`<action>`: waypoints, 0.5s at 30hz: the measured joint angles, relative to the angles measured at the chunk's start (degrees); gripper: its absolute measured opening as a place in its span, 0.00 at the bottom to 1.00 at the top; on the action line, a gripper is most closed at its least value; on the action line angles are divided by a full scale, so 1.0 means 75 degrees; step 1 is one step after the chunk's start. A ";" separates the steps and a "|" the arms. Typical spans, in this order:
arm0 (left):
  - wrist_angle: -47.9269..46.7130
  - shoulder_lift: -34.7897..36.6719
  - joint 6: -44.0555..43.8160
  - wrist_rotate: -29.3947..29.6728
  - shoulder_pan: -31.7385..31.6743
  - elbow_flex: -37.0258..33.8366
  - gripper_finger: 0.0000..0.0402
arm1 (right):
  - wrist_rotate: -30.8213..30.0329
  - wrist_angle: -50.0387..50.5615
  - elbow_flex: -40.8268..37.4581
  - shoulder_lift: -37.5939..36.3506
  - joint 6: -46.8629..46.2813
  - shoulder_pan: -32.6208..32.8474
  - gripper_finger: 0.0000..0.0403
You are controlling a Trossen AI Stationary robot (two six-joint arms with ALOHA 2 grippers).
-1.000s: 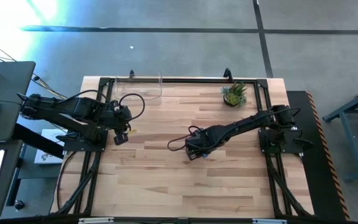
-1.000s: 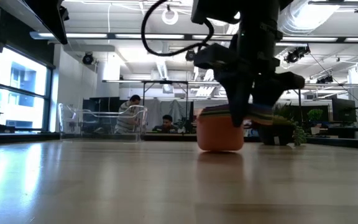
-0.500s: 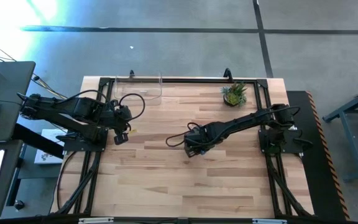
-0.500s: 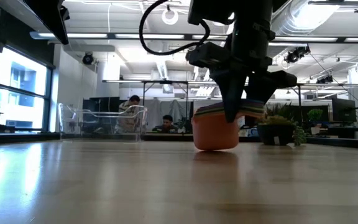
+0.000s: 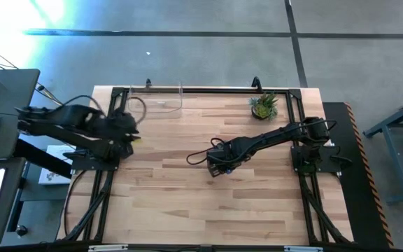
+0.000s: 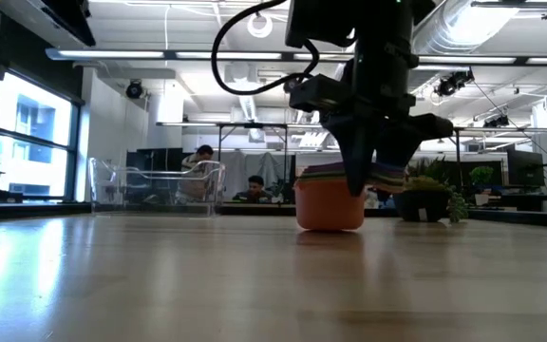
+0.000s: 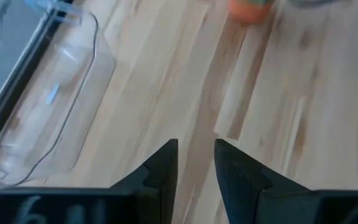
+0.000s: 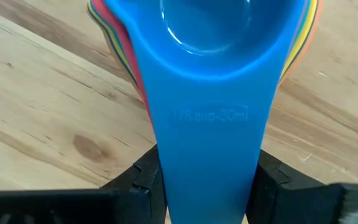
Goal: Nest measuring cups in basket
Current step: Put the stacked colored measuring cups into the transparent bin
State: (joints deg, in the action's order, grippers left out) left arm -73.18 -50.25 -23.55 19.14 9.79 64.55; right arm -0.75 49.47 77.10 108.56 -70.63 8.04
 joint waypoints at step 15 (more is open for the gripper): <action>0.4139 0.4200 0.0420 0.0468 -0.0002 -0.3140 0.17 | 0.0044 -0.0012 0.0000 0.0034 0.0077 -0.0176 0.32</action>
State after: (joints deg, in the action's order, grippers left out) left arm -42.14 -18.75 -20.40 22.65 9.78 41.01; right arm -0.42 49.38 77.10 108.81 -70.05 6.72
